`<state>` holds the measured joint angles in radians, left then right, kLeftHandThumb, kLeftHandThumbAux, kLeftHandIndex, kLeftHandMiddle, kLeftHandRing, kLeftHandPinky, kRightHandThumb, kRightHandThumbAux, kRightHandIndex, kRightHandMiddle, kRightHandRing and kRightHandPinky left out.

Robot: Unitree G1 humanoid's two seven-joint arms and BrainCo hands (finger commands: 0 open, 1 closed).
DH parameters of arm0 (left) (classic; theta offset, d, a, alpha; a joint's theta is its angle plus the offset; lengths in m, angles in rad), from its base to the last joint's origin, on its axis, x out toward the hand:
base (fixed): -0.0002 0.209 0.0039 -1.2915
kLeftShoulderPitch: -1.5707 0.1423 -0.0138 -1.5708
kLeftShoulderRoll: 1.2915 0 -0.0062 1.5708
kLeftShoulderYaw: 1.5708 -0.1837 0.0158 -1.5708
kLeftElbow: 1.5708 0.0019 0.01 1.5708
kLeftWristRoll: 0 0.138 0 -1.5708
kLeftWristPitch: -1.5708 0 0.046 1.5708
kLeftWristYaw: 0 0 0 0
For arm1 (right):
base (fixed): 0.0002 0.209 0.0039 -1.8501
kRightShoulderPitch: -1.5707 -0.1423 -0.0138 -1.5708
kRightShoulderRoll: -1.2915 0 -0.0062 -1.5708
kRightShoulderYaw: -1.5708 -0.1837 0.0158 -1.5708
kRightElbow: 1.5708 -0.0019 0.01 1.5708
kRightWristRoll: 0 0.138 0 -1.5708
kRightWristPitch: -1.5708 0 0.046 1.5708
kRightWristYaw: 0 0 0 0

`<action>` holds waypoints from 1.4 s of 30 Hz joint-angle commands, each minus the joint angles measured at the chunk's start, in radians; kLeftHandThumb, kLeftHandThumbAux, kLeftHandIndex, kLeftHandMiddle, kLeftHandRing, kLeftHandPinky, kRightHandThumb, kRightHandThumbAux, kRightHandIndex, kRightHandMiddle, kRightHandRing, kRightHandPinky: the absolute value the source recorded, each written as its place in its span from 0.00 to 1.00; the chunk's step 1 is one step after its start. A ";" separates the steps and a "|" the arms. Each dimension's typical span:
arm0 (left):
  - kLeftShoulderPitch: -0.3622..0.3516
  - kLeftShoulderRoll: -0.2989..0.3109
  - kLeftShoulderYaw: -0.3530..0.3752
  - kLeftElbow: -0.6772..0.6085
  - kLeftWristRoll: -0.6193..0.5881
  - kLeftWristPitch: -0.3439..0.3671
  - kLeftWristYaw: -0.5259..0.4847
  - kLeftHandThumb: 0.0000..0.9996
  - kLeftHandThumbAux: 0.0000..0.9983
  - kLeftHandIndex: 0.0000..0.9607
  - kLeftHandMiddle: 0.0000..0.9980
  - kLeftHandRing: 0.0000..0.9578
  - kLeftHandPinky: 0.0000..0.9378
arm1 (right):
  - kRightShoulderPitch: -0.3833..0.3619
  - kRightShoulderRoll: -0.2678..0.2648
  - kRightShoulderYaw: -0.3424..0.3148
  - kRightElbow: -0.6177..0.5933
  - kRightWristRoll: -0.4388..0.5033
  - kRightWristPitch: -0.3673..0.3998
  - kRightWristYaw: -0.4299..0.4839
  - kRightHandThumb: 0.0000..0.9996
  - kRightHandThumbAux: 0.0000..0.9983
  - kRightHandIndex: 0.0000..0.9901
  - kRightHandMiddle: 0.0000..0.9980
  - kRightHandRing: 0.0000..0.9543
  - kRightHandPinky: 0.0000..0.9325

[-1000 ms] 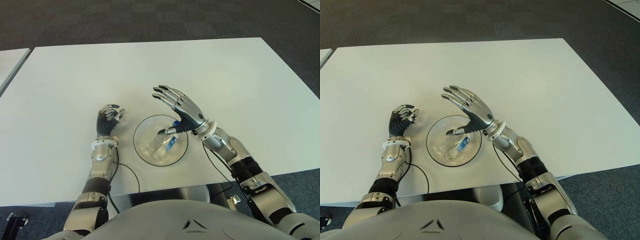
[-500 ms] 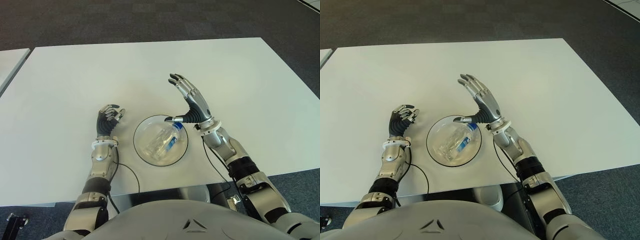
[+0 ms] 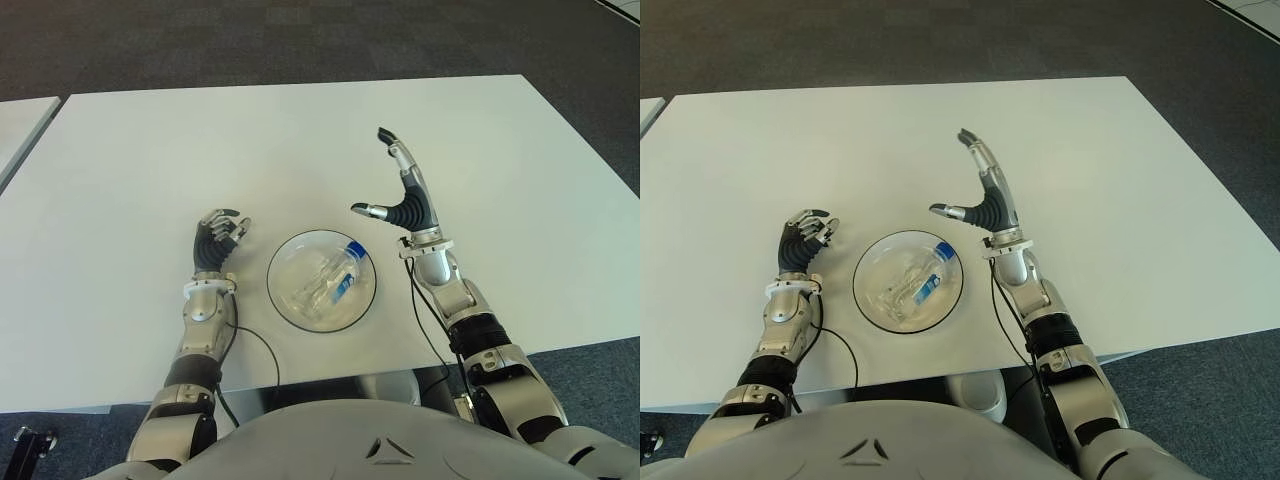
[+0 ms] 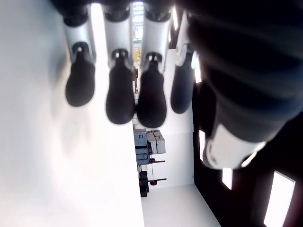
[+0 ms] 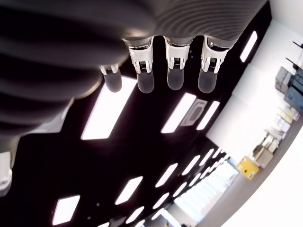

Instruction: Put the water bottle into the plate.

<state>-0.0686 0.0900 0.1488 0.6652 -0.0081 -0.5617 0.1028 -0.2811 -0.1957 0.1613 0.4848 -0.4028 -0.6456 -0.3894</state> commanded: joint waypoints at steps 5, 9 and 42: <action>0.009 -0.004 0.008 0.019 -0.006 0.022 0.002 0.71 0.72 0.45 0.70 0.72 0.71 | 0.014 0.067 -0.069 0.097 0.077 0.003 -0.038 0.05 0.87 0.17 0.21 0.23 0.35; 0.008 -0.003 0.009 0.024 -0.017 0.009 -0.014 0.71 0.72 0.45 0.70 0.72 0.71 | -0.004 0.083 -0.097 0.182 0.093 -0.018 -0.069 0.03 0.96 0.33 0.37 0.40 0.47; 0.012 0.006 0.009 0.016 -0.014 0.006 -0.022 0.71 0.72 0.45 0.71 0.73 0.72 | -0.080 0.131 -0.175 0.513 0.189 -0.139 -0.049 0.71 0.73 0.44 0.64 0.67 0.69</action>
<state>-0.0676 0.0943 0.1528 0.6689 -0.0202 -0.5758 0.0841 -0.3515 -0.0636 -0.0009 0.9520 -0.2467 -0.7755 -0.4706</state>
